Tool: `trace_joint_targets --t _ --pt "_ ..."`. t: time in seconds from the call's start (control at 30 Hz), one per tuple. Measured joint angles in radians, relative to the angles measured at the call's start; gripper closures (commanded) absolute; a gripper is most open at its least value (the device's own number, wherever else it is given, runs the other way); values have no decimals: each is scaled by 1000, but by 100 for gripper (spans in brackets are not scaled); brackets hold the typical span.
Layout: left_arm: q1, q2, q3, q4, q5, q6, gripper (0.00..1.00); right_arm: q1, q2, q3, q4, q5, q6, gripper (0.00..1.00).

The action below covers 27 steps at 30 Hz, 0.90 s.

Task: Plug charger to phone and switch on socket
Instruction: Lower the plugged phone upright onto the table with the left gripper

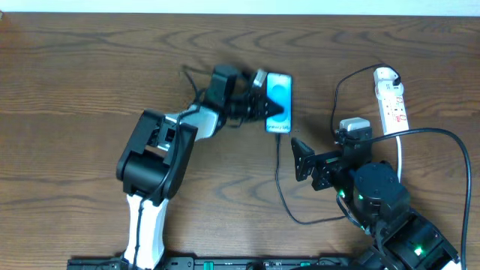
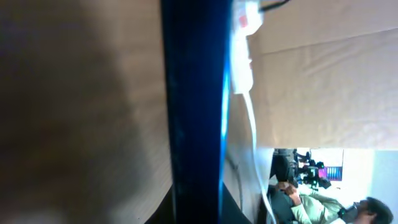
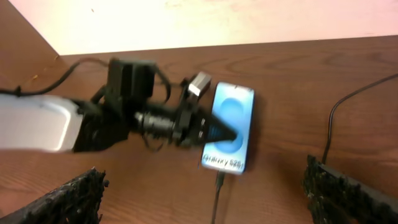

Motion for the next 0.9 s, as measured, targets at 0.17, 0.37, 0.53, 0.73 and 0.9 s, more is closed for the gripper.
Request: trace_joint_targets --t 0.17,0.37,0.53,0.73,0.9 --pt "-14 64 106 -30 47 -16 93 0 12 0 -3 0 6 1" --pt "-40 141 105 -47 65 -99 92 0 34 0 -3 0 8 1" --pt "-39 141 106 -47 67 -117 92 0 51 0 -3 0 8 1" --pt "-49 141 105 -145 23 -120 93 0 51 0 -3 0 8 1" --pt "-52 141 105 -154 11 -120 93 0 51 0 -3 0 8 1"
